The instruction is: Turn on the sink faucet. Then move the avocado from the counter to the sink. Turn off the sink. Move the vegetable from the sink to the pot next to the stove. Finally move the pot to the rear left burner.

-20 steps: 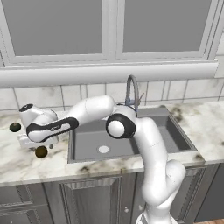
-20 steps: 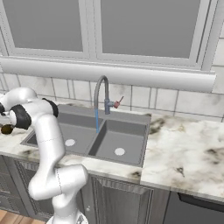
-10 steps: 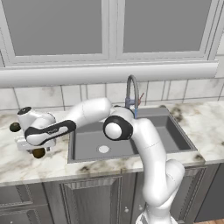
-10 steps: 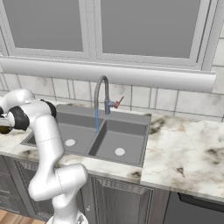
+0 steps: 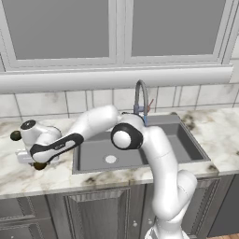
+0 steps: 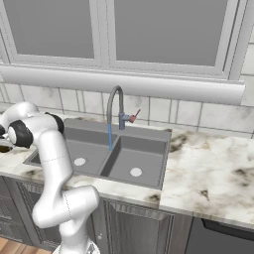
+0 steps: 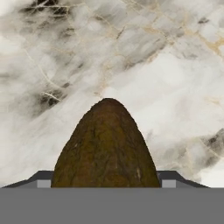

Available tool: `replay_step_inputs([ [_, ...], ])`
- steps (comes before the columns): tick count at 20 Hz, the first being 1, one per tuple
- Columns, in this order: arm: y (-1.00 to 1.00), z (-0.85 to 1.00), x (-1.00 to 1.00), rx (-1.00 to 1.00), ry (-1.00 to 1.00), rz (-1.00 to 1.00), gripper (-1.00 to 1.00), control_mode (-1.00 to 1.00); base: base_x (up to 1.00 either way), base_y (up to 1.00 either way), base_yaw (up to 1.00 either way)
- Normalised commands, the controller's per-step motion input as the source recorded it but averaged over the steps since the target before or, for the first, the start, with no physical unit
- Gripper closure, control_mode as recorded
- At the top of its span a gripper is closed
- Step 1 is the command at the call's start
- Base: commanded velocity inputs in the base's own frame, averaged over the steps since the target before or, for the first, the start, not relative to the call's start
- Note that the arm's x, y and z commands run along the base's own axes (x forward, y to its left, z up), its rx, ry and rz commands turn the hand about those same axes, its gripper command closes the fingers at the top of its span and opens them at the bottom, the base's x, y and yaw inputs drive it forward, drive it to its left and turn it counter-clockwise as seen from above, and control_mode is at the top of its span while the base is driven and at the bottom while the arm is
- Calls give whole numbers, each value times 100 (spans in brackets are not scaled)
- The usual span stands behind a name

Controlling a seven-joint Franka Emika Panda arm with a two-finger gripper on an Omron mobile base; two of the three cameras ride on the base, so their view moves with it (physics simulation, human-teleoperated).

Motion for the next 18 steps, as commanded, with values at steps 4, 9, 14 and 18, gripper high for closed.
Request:
replay_step_inputs([
  [4, -21, 20, 0, 0, -2, 0, 100, -100, 0, 0, 0],
  [9, -46, 51, 2, 0, -1, 0, 100, -100, 0, 0, 0],
  [14, -55, 45, 9, 0, 0, 0, 100, -100, 0, 0, 0],
  [18, -66, 21, 15, 0, 0, 0, 100, -100, 0, 0, 0],
])
